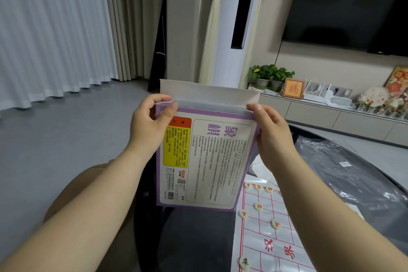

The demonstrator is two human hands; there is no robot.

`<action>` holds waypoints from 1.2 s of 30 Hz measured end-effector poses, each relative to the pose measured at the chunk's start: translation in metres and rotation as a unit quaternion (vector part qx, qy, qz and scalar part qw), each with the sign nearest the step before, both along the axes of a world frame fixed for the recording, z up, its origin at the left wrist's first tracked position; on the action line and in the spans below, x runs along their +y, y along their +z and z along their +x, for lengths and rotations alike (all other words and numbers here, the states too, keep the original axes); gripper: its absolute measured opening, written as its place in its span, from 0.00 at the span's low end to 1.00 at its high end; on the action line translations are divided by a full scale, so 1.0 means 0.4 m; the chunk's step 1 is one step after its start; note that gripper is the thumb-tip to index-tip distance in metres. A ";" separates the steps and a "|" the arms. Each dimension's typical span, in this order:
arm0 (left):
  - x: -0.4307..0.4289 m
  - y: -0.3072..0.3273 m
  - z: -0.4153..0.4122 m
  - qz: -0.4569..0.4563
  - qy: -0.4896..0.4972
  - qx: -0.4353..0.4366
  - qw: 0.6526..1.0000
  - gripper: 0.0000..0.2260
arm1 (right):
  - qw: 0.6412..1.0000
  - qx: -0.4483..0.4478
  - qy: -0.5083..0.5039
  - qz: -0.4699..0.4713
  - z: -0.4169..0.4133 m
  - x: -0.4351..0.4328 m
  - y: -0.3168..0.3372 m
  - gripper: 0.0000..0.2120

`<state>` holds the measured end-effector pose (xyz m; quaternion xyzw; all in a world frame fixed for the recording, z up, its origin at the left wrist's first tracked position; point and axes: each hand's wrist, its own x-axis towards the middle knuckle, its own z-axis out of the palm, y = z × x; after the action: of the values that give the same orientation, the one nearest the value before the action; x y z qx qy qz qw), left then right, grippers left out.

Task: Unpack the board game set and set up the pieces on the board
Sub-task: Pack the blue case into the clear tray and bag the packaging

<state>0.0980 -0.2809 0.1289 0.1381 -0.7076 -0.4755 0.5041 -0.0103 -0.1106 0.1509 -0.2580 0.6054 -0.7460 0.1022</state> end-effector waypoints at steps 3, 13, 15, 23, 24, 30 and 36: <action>-0.008 0.021 0.003 -0.008 0.000 -0.009 1.000 0.07 | 1.000 -0.002 -0.023 -0.011 -0.009 -0.013 0.019 0.10; -0.019 0.038 0.003 0.035 -0.067 0.014 0.997 0.18 | 0.990 0.131 -0.001 0.057 -0.014 -0.018 0.048 0.07; -0.029 0.036 0.009 -0.017 -0.064 -0.027 0.997 0.15 | 0.984 0.153 0.013 0.093 -0.018 -0.007 0.044 0.08; -0.026 0.049 0.007 -0.033 -0.040 -0.051 0.997 0.03 | 0.974 0.180 0.031 0.133 -0.022 0.003 0.051 0.06; -0.024 0.051 0.002 -0.029 -0.032 -0.052 0.998 0.03 | 0.976 0.172 0.028 0.127 -0.022 0.001 0.054 0.06; -0.035 0.066 -0.003 -0.016 -0.057 -0.079 0.995 0.02 | 0.976 0.162 0.037 0.138 -0.017 0.003 0.068 0.05; -0.037 0.083 0.000 0.007 -0.085 -0.088 0.992 0.04 | 0.976 0.155 0.053 0.140 -0.004 0.008 0.069 0.08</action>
<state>0.0979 -0.2959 0.1620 0.1224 -0.7553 -0.5070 0.3969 -0.0118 -0.1075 0.1787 -0.3854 0.6981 -0.5979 0.0814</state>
